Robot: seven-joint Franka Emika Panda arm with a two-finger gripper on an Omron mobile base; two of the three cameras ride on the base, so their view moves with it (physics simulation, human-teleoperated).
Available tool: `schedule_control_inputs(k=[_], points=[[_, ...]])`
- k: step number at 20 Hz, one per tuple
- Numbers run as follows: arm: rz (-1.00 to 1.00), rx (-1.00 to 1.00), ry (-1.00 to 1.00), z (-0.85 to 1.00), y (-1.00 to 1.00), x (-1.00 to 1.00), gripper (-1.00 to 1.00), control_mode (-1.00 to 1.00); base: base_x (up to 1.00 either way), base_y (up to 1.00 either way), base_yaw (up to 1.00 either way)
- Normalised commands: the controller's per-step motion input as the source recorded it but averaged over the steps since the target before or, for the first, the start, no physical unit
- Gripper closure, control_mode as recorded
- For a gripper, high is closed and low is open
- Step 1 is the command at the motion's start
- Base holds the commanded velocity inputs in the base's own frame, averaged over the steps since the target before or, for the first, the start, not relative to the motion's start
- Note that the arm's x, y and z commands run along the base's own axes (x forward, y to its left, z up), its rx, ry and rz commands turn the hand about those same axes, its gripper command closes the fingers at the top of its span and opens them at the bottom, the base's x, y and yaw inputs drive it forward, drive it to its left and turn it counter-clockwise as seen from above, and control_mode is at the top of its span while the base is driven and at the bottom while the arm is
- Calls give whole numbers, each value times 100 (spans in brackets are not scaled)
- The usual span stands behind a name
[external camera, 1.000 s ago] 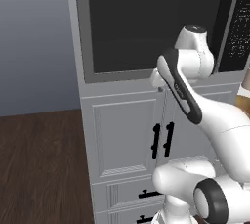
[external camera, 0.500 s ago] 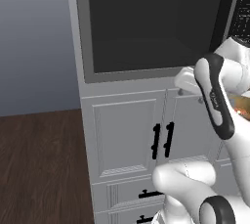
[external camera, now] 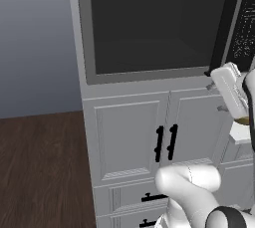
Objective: Open the microwave, place the bowl with waffle inside the microwave, then close the microwave door and turn it on.
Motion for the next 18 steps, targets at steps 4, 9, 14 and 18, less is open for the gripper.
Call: schedule_control_inputs(k=[4,9,14,18], points=[[-45,59,0,18,-45,1,-100,-100,0,0,0],[-36,61,1,27,-41,10,-100,-100,0,0,0],[-19,66,4,25,-56,4,-100,-100,0,0,0],[-7,66,1,22,-56,16,-100,-100,0,0,0]])
